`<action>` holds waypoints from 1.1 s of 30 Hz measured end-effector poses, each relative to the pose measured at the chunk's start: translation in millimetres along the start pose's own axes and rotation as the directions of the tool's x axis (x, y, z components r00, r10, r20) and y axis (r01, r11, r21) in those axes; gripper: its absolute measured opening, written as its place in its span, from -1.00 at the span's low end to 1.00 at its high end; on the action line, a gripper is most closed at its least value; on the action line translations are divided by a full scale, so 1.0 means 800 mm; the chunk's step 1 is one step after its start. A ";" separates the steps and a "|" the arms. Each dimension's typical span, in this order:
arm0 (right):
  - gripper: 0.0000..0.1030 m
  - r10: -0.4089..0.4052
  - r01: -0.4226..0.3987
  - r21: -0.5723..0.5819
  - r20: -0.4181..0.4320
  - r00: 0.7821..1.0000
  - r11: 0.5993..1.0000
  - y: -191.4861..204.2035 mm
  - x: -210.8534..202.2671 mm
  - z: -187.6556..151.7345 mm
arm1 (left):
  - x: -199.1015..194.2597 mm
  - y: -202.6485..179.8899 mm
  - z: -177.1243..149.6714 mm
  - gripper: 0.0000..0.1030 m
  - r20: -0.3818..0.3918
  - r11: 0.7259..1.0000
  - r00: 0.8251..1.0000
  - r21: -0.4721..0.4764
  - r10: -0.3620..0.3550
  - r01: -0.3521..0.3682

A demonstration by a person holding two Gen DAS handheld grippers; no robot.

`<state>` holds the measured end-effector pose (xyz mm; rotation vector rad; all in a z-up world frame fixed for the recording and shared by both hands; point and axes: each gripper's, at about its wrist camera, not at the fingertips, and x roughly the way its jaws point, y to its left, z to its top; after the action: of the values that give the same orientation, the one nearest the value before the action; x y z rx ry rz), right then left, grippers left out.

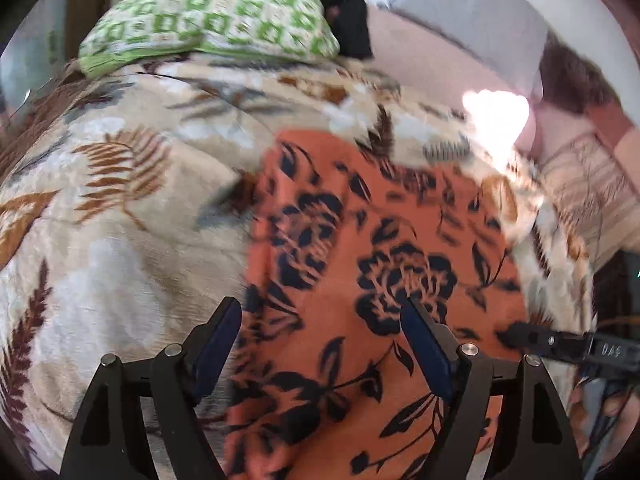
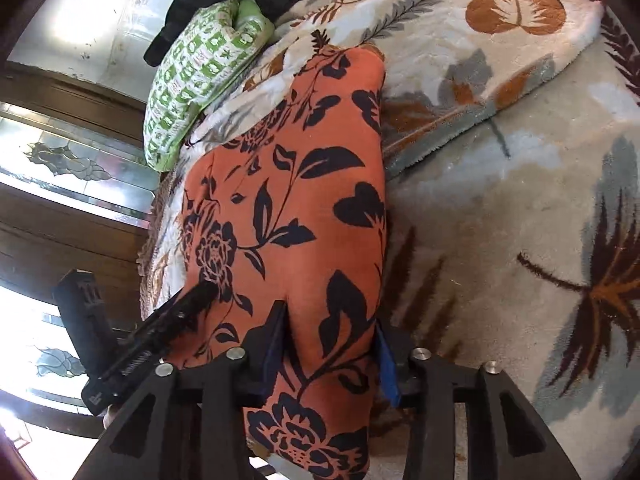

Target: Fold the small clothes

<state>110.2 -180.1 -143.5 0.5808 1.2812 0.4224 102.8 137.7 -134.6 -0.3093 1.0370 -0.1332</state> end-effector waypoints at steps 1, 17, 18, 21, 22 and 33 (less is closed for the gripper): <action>0.43 -0.017 0.017 -0.003 0.023 1.000 1.000 -0.005 -0.007 -0.004 | -0.009 0.012 0.001 0.60 0.008 0.999 1.000 -0.028 -0.019 0.019; 0.64 0.070 -0.070 -0.066 -0.007 0.998 0.995 0.059 0.023 -0.013 | -0.040 0.034 -0.041 0.21 -0.096 0.997 0.993 -0.041 -0.065 0.061; 0.64 0.086 -0.086 -0.075 -0.002 0.996 0.993 0.063 0.017 -0.012 | -0.044 0.034 -0.030 0.40 -0.073 0.997 0.995 -0.033 -0.068 0.066; 0.64 0.054 -0.055 -0.096 -0.013 0.998 0.994 0.071 0.015 -0.012 | -0.030 0.041 0.019 0.57 -0.020 0.995 0.996 -0.049 -0.088 0.086; 0.64 0.052 -0.054 -0.119 -0.022 0.998 0.991 0.074 0.018 -0.015 | -0.011 0.047 0.039 0.57 -0.036 0.992 0.994 -0.071 -0.106 0.104; 0.64 0.044 -0.049 -0.197 -0.028 0.999 0.979 0.070 0.028 -0.020 | 0.114 0.057 0.103 -0.47 -0.191 0.977 0.966 -0.154 -0.177 0.148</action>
<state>101.1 -119.8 -128.7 0.4392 1.2324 0.5902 218.1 173.5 -185.7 -0.5157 1.2264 -0.2461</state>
